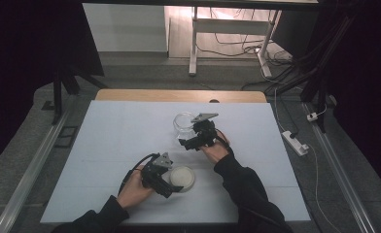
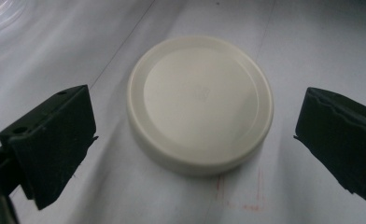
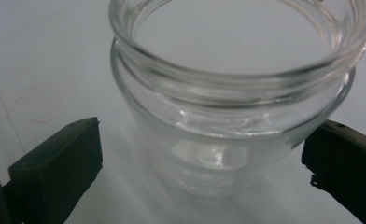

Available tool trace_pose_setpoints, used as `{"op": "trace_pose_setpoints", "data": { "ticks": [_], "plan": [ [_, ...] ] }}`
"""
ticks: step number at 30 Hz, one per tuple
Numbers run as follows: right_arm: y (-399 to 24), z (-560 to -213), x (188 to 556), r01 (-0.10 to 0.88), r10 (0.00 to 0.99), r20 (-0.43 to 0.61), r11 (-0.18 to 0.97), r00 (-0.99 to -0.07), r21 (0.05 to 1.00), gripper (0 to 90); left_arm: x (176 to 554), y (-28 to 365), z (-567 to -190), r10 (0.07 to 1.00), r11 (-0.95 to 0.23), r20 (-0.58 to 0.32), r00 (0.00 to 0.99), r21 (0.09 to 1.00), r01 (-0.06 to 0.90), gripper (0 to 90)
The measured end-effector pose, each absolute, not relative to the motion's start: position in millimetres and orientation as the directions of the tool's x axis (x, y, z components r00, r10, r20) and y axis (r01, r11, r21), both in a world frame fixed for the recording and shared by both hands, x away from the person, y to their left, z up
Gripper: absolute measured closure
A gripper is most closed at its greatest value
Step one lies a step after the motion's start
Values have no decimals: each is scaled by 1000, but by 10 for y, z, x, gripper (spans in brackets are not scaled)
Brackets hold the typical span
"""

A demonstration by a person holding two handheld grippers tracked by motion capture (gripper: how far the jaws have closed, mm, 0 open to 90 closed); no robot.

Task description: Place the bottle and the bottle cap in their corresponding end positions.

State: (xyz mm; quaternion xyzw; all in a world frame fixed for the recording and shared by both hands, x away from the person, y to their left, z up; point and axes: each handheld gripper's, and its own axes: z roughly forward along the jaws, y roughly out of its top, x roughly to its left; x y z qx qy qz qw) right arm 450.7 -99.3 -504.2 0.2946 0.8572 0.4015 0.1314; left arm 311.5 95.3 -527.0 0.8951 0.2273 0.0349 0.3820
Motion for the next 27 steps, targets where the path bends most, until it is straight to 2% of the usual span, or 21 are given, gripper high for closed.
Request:
{"op": "trace_pose_setpoints", "data": {
  "ticks": [27],
  "plan": [
    [-1205, -4961, 4071, 407, 602, 38, 490, -797, 771, 0, 2980, 1490, -5175, 502, -520, -175, 847, 721, 457, 0]
  ]
}}
